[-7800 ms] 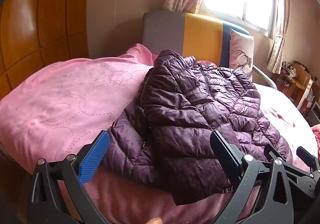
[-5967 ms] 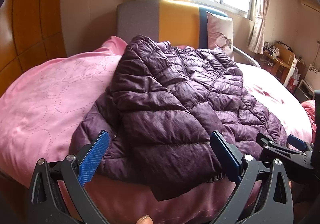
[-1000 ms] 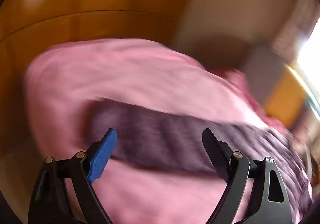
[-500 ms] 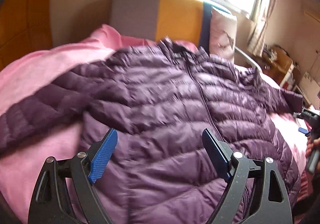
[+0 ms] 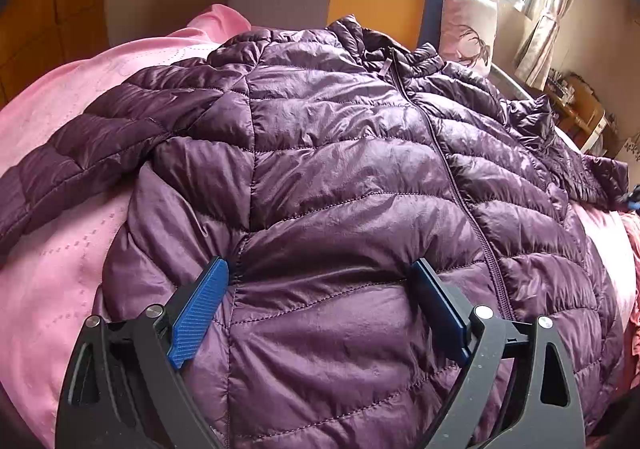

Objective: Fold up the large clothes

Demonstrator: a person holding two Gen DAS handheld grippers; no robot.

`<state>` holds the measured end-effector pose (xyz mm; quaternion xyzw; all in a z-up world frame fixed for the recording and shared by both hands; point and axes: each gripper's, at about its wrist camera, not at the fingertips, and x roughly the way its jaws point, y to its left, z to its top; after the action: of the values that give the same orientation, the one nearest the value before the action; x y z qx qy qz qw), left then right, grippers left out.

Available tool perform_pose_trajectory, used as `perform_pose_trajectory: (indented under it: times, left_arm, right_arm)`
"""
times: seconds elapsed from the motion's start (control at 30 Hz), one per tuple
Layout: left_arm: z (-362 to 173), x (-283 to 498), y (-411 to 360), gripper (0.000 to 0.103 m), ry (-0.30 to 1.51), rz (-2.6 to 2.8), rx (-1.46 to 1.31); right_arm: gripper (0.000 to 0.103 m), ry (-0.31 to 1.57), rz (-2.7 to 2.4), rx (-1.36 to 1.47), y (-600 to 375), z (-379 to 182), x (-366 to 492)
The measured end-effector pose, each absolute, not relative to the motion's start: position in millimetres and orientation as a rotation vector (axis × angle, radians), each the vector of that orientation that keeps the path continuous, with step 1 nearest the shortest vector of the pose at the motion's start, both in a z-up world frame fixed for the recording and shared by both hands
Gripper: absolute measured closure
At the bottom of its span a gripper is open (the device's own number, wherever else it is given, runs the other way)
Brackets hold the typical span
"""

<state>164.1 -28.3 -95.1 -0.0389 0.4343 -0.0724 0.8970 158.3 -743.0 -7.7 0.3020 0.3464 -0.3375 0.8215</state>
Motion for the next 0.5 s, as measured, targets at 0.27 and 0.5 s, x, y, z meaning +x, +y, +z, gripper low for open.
perform_pose_trajectory:
  times: [0.27,0.5]
  left_arm:
    - [-99,167,-33,0.006,0.91,-0.149,-0.047]
    - [-101,168,-34,0.005,0.91,-0.147,-0.044]
  right_arm:
    - [0.072,0.728,-0.715,0.895,-783,-45,120]
    - [0.034,0.767,-0.689,0.869,-743,-68,120]
